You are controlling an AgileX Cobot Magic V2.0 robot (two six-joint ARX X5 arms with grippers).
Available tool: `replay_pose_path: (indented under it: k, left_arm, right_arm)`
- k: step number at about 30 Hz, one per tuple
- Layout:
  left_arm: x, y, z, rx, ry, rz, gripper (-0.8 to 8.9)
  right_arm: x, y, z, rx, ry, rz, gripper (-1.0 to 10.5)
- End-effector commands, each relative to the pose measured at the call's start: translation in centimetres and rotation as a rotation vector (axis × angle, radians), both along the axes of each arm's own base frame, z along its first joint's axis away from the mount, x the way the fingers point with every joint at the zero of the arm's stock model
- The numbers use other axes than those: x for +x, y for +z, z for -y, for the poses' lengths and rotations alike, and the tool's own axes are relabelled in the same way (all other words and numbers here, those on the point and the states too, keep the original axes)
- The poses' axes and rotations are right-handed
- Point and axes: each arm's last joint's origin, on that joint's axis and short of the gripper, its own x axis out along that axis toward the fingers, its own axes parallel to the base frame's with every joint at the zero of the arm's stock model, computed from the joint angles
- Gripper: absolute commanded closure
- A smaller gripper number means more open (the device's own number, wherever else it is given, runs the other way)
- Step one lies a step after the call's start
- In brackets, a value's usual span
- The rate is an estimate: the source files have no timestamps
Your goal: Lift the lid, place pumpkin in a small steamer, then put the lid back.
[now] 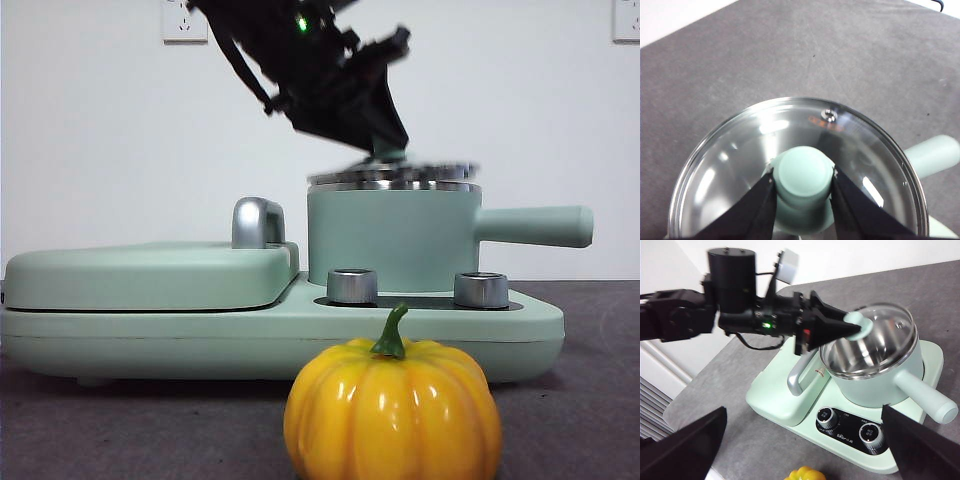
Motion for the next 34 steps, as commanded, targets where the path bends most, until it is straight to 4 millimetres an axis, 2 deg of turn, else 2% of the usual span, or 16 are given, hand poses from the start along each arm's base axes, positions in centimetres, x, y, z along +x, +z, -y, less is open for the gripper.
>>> replay_pose_path:
  k: [1,10,15,21,27,34]
  left_arm:
    - [-1.2,3.8,-0.6,-0.079,-0.017,0.091,7.93]
    - [-3.8,7.8,-3.1,-0.114,-0.011,0.135,7.91]
    - [-4.7,9.0,-4.7,-0.109,0.007,0.133,7.91]
    - [-4.6,9.9,-6.8,-0.107,0.062,0.137,7.92]
    - [-3.7,10.4,-9.3,-0.105,0.144,0.146,7.92]
    - [-2.5,10.4,-11.8,-0.096,0.231,0.147,7.93]
  right_arm:
    - [0.0,0.4,0.0,0.024,-0.009,-0.009,4.5]
    - [1.2,0.5,-0.1,0.053,-0.016,-0.157,4.5]
    - [2.3,0.3,-0.5,0.035,0.018,-0.29,4.5]
    - [3.4,-0.5,-1.6,-0.066,0.005,-0.409,4.5]
    - [5.0,-1.8,-3.9,-0.188,0.032,-0.513,4.5]
    - [6.5,-4.1,-8.6,-0.386,0.093,-0.62,4.5]
